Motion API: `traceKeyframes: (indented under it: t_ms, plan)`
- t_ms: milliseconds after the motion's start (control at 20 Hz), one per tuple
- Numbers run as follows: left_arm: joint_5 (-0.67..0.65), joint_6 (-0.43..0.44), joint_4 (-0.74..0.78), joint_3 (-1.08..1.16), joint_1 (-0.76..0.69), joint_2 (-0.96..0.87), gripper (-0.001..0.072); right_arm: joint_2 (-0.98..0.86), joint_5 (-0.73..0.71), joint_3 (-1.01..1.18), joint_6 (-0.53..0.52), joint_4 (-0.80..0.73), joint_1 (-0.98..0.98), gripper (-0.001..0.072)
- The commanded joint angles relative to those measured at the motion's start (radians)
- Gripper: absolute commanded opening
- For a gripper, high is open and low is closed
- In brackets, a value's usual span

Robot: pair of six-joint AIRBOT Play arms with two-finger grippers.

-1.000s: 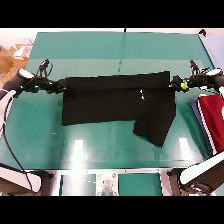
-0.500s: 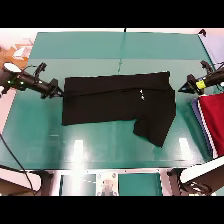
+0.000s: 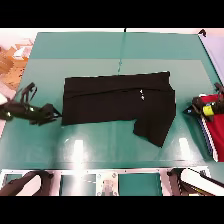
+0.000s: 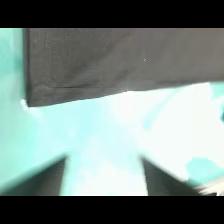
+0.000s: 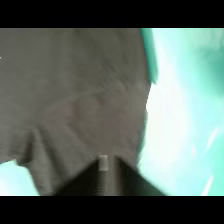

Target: Fold the shirts.

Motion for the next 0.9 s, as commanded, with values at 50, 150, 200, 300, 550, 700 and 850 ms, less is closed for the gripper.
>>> traceKeyframes:
  t_ms: [50,150,200,300,550,700,850]
  plan:
    - [0.269,0.005,-0.24,-0.291,-0.035,0.116,0.0561,0.135,-0.135,-0.235,0.021,0.0,-0.017,0.0487]
    - [0.44,0.002,-0.303,-0.348,-0.159,0.116,0.0562,0.129,-0.158,-0.253,0.02,0.039,-0.017,0.0486]
    - [0.55,-0.015,-0.334,-0.365,-0.238,0.116,0.0561,0.129,-0.189,-0.258,0.02,0.069,-0.017,0.0486]
    - [0.722,-0.097,-0.336,-0.377,-0.36,0.096,0.0561,0.129,-0.222,-0.262,0.02,0.108,-0.017,0.0486]
    - [0.789,-0.173,-0.377,-0.362,-0.412,-0.079,0.056,0.119,-0.23,-0.262,0.02,0.124,-0.016,0.0486]
    - [0.923,-0.169,-0.379,-0.321,-0.412,-0.119,0.0471,0.092,-0.23,-0.267,0.02,0.124,-0.008,0.0509]
    - [0.964,-0.15,-0.372,-0.278,-0.412,-0.146,0.0021,0.042,-0.23,-0.295,0.019,0.124,0.03,0.0516]
